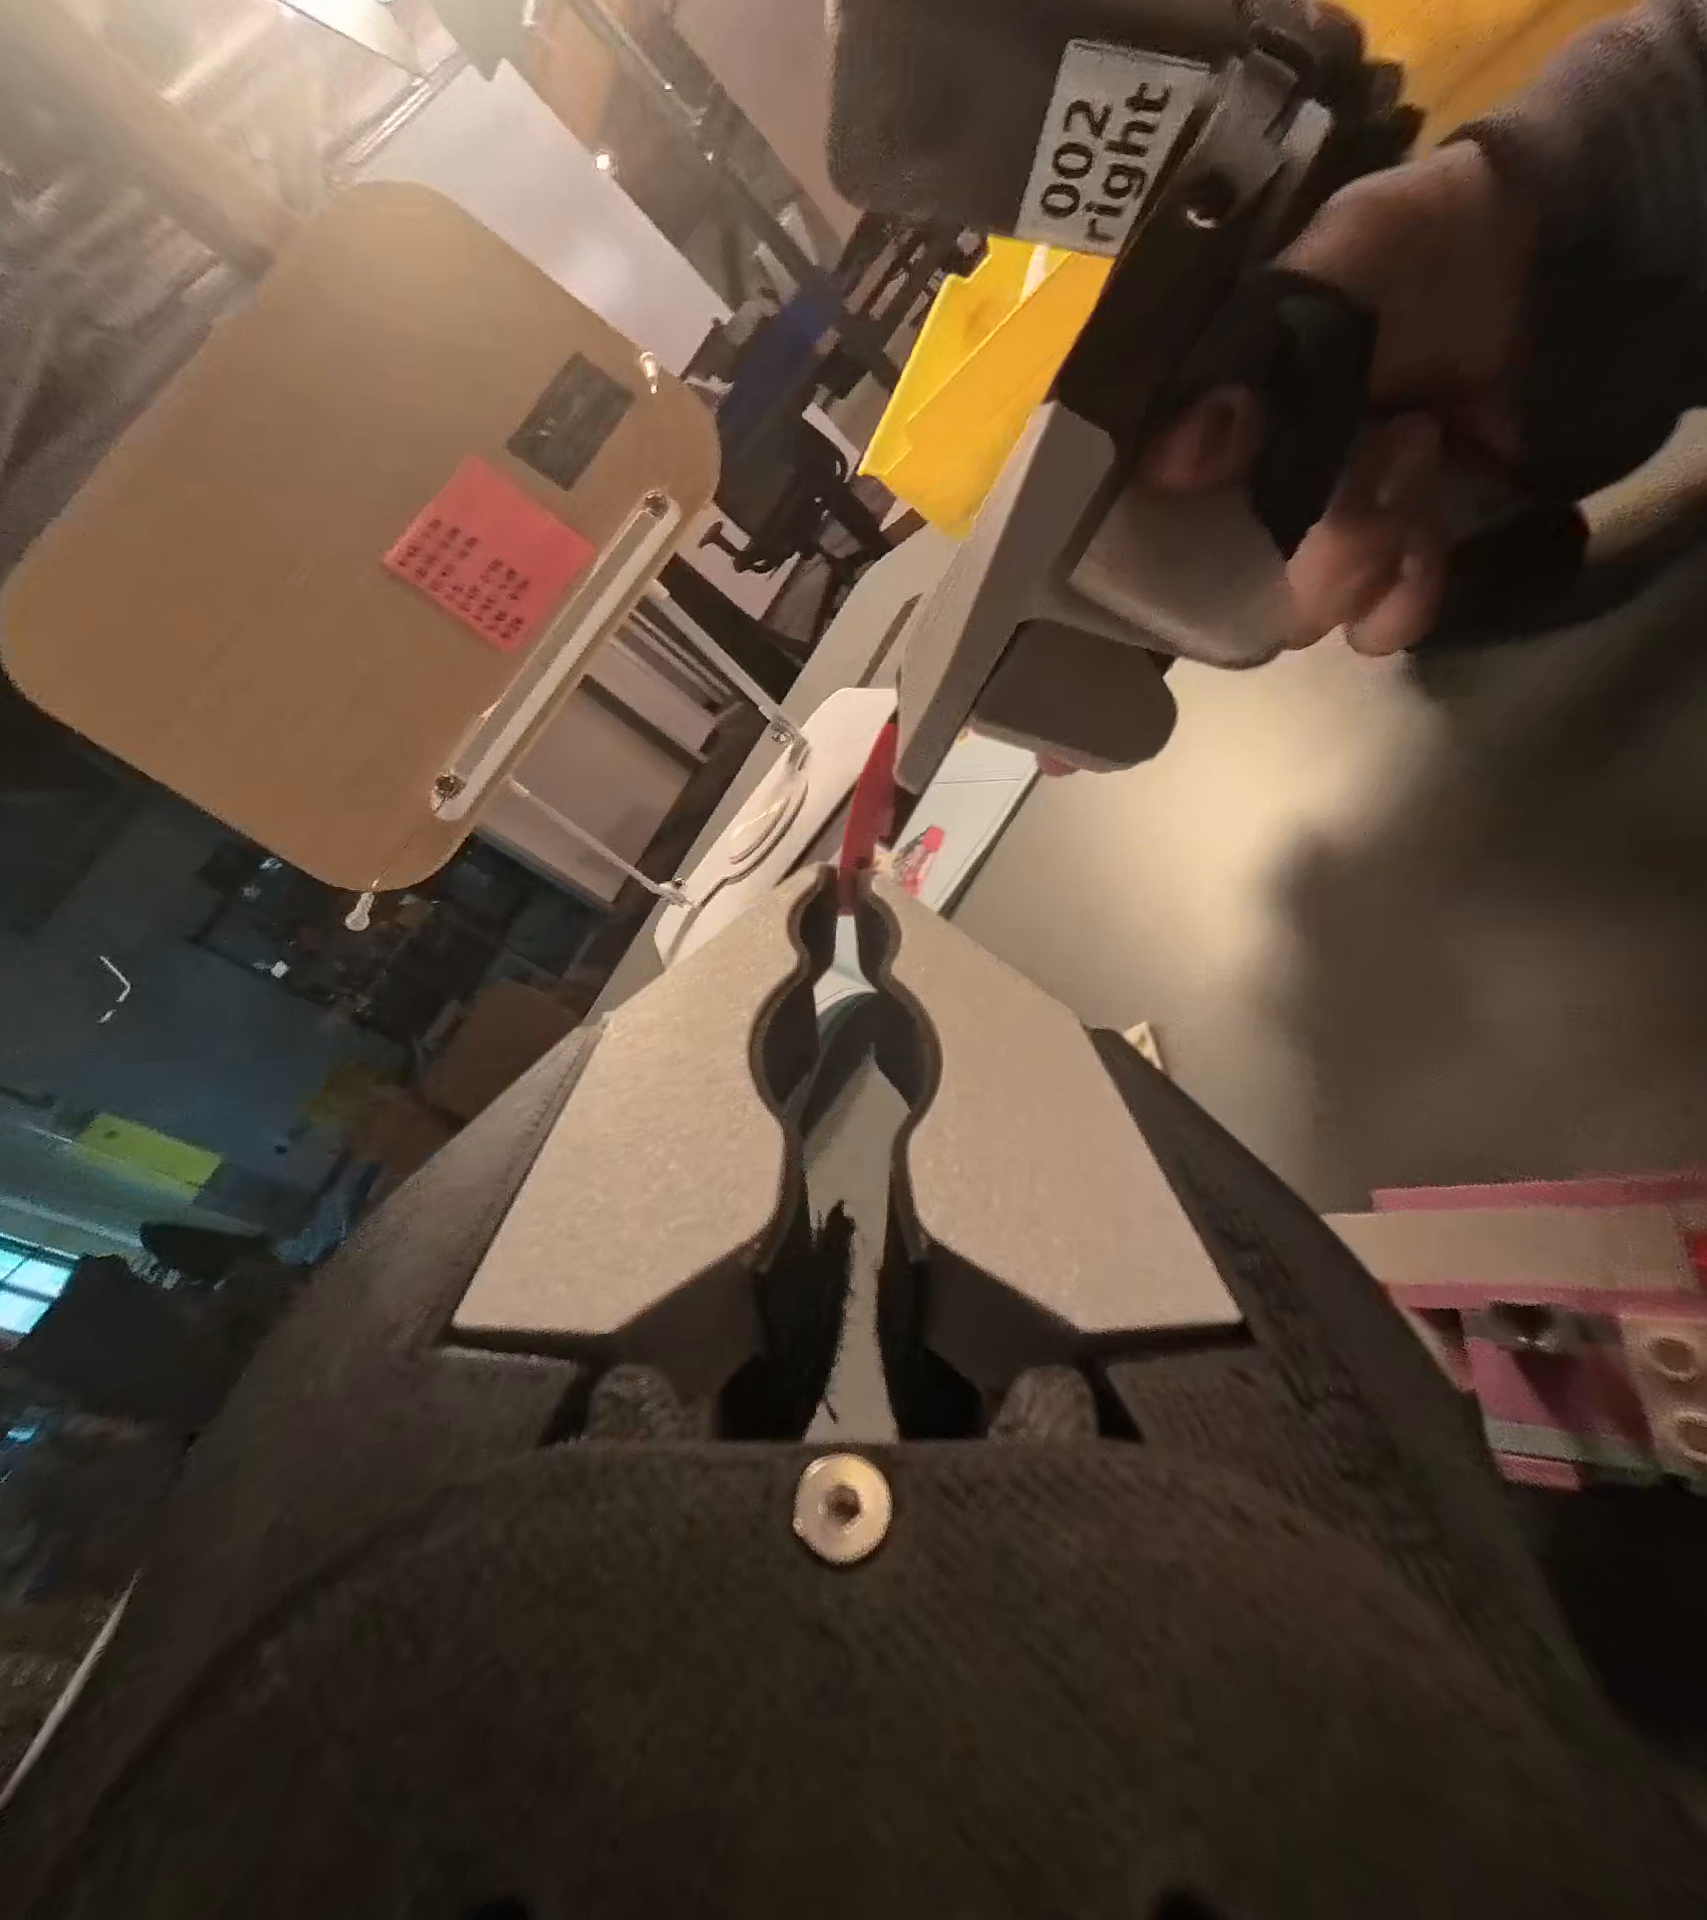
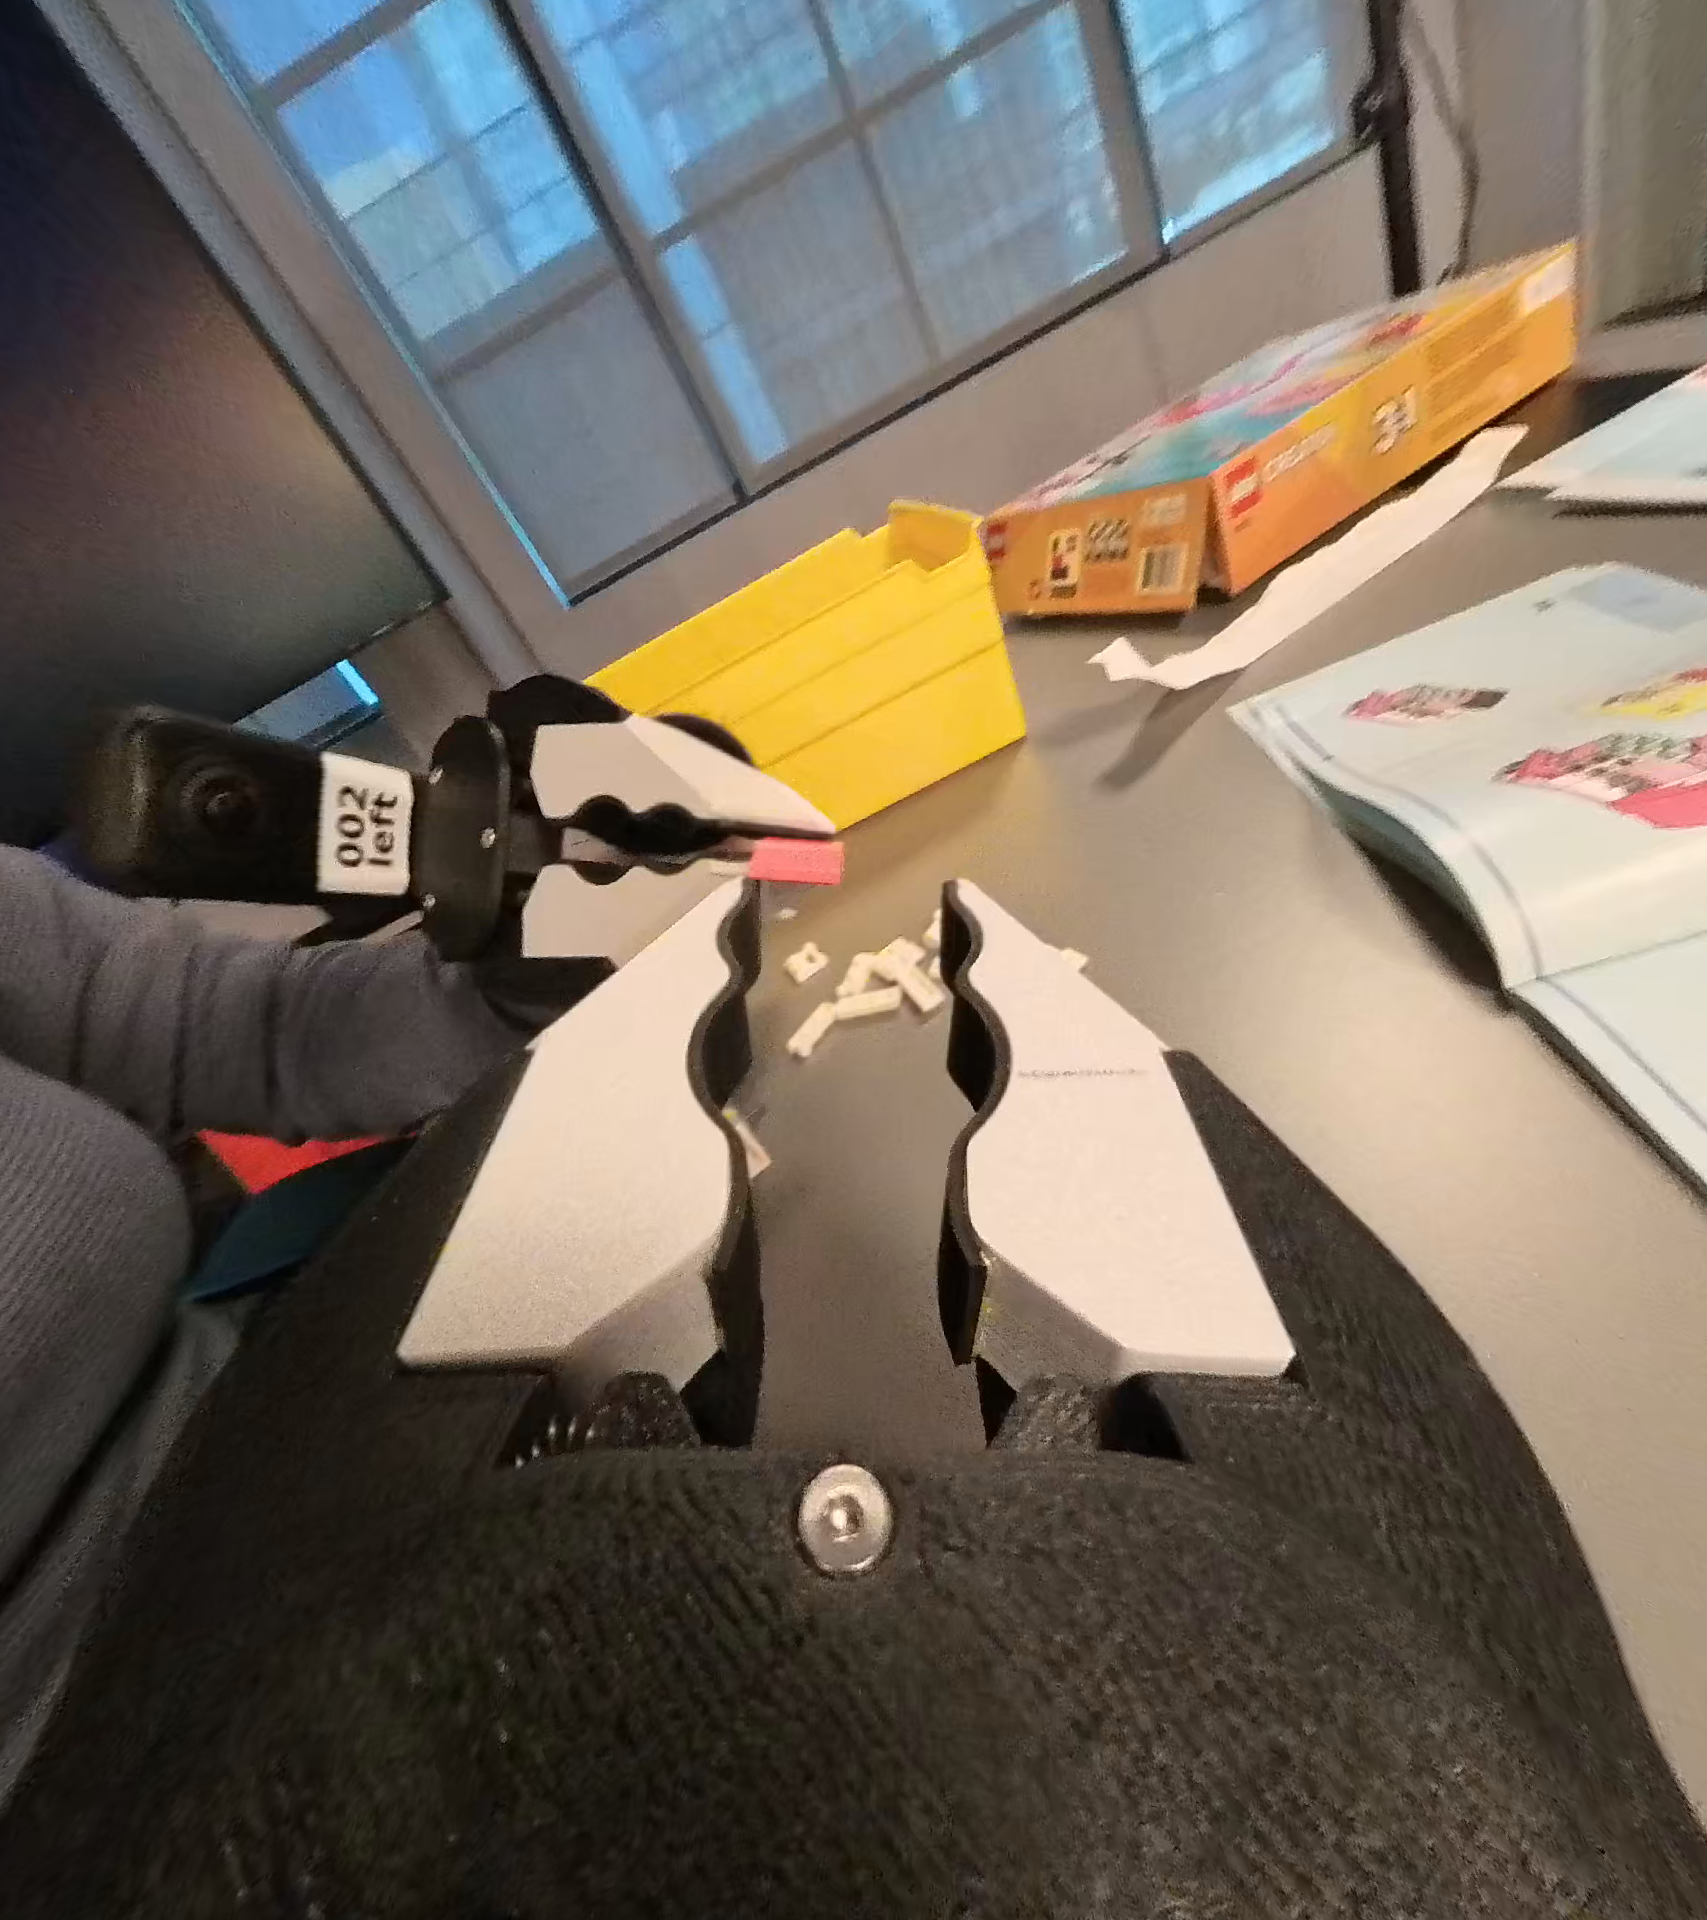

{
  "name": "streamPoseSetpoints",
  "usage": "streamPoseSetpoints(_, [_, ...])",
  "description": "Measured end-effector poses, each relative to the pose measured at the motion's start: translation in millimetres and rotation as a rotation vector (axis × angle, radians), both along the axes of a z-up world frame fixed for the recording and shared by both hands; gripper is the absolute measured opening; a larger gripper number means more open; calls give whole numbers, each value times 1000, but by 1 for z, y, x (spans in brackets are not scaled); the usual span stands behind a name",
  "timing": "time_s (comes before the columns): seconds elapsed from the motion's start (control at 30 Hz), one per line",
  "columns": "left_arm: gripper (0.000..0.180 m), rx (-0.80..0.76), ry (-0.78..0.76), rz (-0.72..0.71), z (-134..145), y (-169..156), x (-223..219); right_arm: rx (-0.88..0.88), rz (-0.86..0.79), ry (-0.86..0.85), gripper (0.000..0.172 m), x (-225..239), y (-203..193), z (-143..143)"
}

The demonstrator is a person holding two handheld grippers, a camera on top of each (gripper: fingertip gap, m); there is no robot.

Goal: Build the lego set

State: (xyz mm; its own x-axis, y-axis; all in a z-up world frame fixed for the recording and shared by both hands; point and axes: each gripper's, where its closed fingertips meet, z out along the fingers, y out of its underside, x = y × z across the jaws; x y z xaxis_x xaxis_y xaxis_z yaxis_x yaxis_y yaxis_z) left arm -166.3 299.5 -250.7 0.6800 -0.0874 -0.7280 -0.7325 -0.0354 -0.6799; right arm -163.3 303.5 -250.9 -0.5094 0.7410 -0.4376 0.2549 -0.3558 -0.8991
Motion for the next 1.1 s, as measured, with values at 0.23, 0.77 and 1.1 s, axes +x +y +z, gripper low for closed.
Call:
streamPoseSetpoints(0.23, [1,-23,120,-7,-11,1,4,45,54,-30,23,5,-9,-5])
streamPoseSetpoints(0.77, [7,-43,-287,62,-6,3,-27,565,-140,-323,15,9,38,-74])
streamPoseSetpoints(1.1, [9,64,-440,97,9,-2,-48,793,-209,-394,25,9,51,-93])
